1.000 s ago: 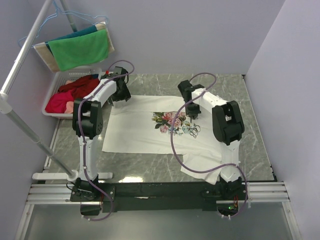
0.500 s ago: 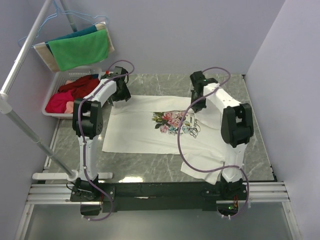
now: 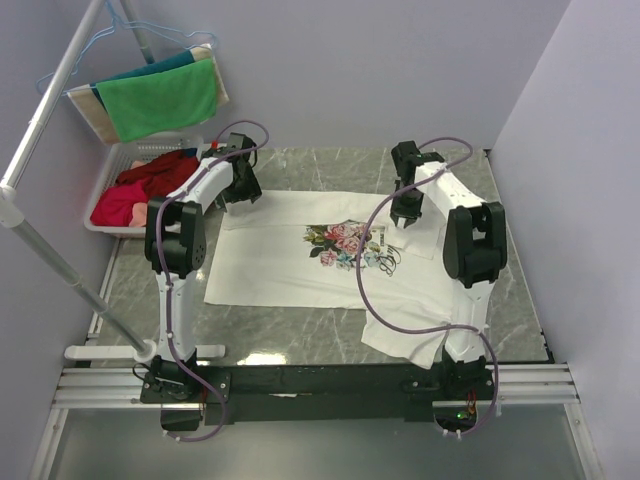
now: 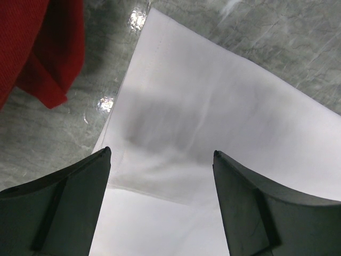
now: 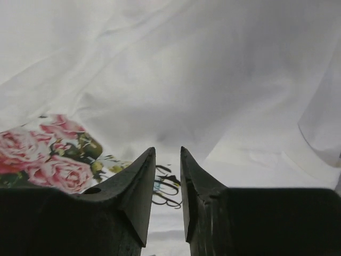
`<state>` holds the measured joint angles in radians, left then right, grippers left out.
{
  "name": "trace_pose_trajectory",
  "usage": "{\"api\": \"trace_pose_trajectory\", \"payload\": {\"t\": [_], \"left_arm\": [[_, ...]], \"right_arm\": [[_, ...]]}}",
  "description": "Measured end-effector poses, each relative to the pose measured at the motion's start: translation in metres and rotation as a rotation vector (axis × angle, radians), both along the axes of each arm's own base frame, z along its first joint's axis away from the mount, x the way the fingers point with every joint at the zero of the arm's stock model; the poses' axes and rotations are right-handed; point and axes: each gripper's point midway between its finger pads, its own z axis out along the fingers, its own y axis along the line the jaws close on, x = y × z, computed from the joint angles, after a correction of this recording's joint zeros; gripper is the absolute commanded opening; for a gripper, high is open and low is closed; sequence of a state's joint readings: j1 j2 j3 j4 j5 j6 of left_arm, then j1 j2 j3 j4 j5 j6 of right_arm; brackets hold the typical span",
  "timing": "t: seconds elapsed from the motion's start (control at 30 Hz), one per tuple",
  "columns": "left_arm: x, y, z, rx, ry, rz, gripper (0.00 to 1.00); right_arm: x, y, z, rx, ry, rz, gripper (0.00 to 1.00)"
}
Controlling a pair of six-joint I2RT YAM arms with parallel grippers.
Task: Fold and stack the t-shirts
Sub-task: Fold the tshirt
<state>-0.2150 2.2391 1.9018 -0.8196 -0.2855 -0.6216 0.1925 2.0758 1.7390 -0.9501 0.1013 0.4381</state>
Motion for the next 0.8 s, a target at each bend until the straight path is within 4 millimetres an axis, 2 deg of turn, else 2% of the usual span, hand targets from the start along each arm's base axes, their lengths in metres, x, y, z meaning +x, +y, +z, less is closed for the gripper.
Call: {"api": "trace_pose_trajectory", "payload": {"t": [0.13,0.23,0.3,0.43,0.5,0.57,0.8], "left_arm": [[0.000,0.000,0.000,0.000,0.000,0.000,0.83],[0.000,0.000,0.000,0.000,0.000,0.000,0.82],[0.000,0.000,0.000,0.000,0.000,0.000,0.82],[0.000,-0.002,0.000,-0.007,0.000,-0.004,0.83],[0.001,-0.004,0.000,-0.018,-0.003,-0.010,0.84],[0.002,-0.008,-0.003,-0.030,-0.008,-0.025,0.84],[-0.004,-0.028,-0.012,-0.072,0.010,-0.095,0.86]], "right_arm": [[-0.005,-0.007,-0.006,-0.058,0.025,-0.016,0.25],[-0.004,-0.004,-0.002,-0.068,0.013,0.016,0.21],[-0.006,0.007,0.002,-0.071,0.002,0.060,0.22],[-0.013,0.043,0.013,-0.059,-0.026,0.174,0.31],[-0.018,0.058,0.012,-0.056,-0.033,0.216,0.34],[-0.023,0.065,0.009,-0.059,-0.026,0.237,0.34],[-0.021,0.057,-0.007,-0.092,0.004,0.220,0.32]]}}
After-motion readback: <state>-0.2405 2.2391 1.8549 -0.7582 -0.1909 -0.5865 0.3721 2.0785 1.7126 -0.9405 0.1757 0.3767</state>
